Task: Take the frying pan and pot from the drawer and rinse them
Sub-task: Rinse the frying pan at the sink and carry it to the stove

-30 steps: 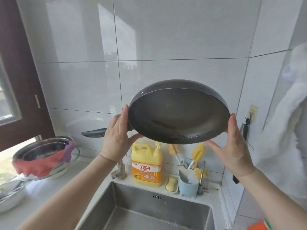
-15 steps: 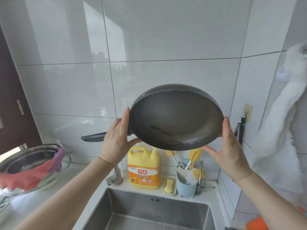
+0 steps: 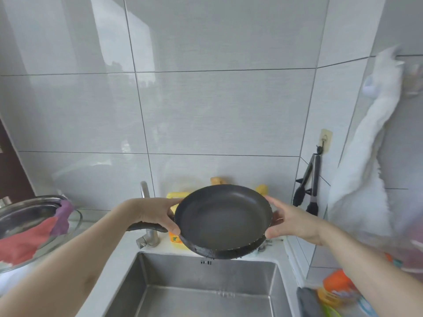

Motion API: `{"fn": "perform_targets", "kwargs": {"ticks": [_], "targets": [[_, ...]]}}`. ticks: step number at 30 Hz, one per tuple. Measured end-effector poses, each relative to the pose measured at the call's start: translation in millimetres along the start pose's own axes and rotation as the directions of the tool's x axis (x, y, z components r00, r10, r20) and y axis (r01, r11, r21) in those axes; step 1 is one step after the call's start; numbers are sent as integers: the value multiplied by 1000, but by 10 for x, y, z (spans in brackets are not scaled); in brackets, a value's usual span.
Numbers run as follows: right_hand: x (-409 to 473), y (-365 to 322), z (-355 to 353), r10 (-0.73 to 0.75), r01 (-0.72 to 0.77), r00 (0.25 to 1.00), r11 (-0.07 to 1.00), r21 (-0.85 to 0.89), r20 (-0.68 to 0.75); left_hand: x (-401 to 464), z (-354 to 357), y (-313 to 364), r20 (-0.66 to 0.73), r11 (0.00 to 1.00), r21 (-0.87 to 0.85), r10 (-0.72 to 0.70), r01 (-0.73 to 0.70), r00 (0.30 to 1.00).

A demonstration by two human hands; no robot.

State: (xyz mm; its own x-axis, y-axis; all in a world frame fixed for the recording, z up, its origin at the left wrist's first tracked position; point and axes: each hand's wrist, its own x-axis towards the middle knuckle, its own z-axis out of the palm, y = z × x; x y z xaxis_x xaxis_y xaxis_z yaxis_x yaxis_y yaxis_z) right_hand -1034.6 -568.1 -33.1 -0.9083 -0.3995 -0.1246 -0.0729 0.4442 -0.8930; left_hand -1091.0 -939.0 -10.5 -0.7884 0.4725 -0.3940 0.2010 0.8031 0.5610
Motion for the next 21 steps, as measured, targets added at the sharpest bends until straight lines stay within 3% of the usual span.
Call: {"fn": "perform_targets", "kwargs": {"ticks": [14,21], "targets": [[-124,26,167,1,-2,1000,999,41,16,-34,-82,-21,86,998,17,52,-54,995],[-424,198,391,35,-21,993,992,126,-108,56,-101,108,149,993,87,62,-75,987]]}}
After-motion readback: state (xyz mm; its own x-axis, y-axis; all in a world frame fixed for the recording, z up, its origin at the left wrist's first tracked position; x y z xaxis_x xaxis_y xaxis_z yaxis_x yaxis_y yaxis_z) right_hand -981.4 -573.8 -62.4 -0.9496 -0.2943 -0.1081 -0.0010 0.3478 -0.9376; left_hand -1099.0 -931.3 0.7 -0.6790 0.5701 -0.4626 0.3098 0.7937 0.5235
